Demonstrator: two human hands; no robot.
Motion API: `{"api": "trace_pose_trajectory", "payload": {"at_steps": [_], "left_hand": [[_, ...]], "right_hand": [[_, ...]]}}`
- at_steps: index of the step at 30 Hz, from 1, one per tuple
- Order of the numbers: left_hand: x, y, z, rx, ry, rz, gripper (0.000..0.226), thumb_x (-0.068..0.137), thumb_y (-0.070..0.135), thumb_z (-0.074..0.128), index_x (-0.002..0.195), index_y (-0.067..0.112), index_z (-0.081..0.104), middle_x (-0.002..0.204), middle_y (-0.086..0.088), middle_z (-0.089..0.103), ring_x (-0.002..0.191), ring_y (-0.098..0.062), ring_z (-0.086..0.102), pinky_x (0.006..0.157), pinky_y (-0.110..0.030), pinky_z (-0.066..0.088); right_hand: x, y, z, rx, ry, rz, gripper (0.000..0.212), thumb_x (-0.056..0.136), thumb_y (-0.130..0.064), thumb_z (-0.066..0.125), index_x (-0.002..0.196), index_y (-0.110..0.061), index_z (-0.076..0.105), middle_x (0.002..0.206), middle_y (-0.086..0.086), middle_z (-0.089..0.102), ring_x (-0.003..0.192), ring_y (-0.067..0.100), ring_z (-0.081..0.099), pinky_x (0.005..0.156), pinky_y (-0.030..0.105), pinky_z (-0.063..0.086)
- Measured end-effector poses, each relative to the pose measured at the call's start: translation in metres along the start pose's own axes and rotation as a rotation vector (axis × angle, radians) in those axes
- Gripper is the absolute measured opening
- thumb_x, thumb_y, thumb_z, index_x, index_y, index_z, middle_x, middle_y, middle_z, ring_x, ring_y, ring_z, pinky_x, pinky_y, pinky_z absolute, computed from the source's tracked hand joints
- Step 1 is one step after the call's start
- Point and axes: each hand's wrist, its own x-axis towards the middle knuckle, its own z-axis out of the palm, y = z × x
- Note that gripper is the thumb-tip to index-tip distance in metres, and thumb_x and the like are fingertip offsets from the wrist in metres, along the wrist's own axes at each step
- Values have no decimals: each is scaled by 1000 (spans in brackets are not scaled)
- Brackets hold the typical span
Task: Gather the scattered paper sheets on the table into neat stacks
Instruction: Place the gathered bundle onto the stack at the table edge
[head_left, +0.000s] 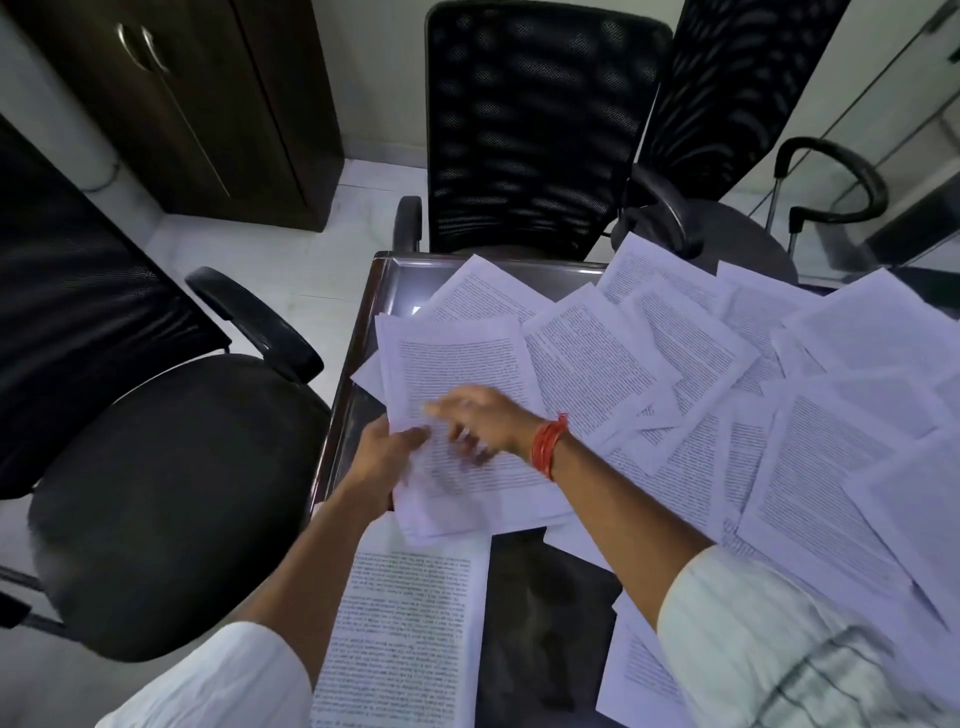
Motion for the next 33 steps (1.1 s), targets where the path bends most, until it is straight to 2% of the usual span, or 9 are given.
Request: {"api": "trace_pose_trajectory", "payload": {"at_steps": [3, 8, 11, 14, 20, 22, 24, 28, 33], "left_hand": [[6, 2, -16, -24, 149, -19, 19, 88, -6, 59, 97, 8, 69, 97, -15, 72, 96, -43, 66, 88, -51, 55], [-1, 16, -61, -147, 350, -66, 21, 88, -2, 59, 108, 1, 64, 89, -15, 64, 74, -32, 59, 73, -38, 51], [-7, 18, -69, -163, 352, -45, 12, 90, -1, 58, 96, 6, 65, 91, -13, 65, 76, -30, 61, 67, -36, 49], [-10, 18, -66, -144, 330, -28, 14, 88, -2, 58, 91, 9, 66, 90, -12, 67, 79, -33, 62, 70, -37, 51], [-8, 14, -53, -6, 185, -2, 21, 84, -6, 56, 97, 5, 68, 97, -16, 70, 84, -36, 65, 80, -45, 55], [-6, 8, -47, 47, 156, -4, 22, 85, -6, 55, 98, 6, 69, 99, -16, 71, 88, -36, 66, 85, -49, 55], [-7, 0, -38, 88, 136, -21, 21, 86, -6, 54, 94, 7, 69, 94, -14, 71, 83, -34, 66, 79, -44, 56], [-7, -13, -22, 74, 156, -95, 15, 93, 9, 54, 89, 7, 69, 92, -19, 68, 78, -33, 63, 82, -44, 51], [-8, -8, -23, -263, -72, -125, 53, 94, 62, 45, 114, 18, 67, 110, -12, 72, 101, -30, 66, 85, -43, 53]], "right_hand": [[16, 29, -27, -298, 598, -54, 65, 84, -54, 66, 131, -13, 51, 129, 15, 58, 124, 33, 51, 102, 49, 45], [21, 96, -26, -724, 459, 136, 120, 72, -88, 42, 155, -17, -9, 161, 16, -19, 148, 35, -18, 114, 62, -5], [23, 115, -21, -770, 532, 99, 106, 78, -82, 35, 156, -17, 6, 163, 16, -6, 150, 35, -7, 115, 63, 0], [24, 109, -33, -676, 706, -25, 57, 93, -51, 55, 136, -15, 46, 149, 16, 41, 140, 35, 35, 111, 55, 26], [1, 77, -67, -76, 1005, -134, 25, 92, -21, 65, 110, -3, 65, 104, 11, 70, 85, 24, 69, 67, 26, 57], [-16, 57, -62, -12, 961, -297, 24, 90, -20, 67, 109, -4, 65, 95, 5, 68, 68, 7, 63, 53, 12, 48], [-29, 45, -43, -184, 841, -450, 25, 86, -21, 68, 106, -6, 69, 89, 6, 71, 67, 15, 65, 60, 20, 51], [-30, 64, 12, -707, 512, -516, 47, 77, -37, 58, 118, -16, 65, 118, 8, 68, 114, 30, 60, 99, 55, 44], [-32, 84, 29, -925, 181, -313, 84, 76, -57, 62, 147, -30, 28, 162, 4, 11, 151, 24, -1, 114, 68, -1]]}}
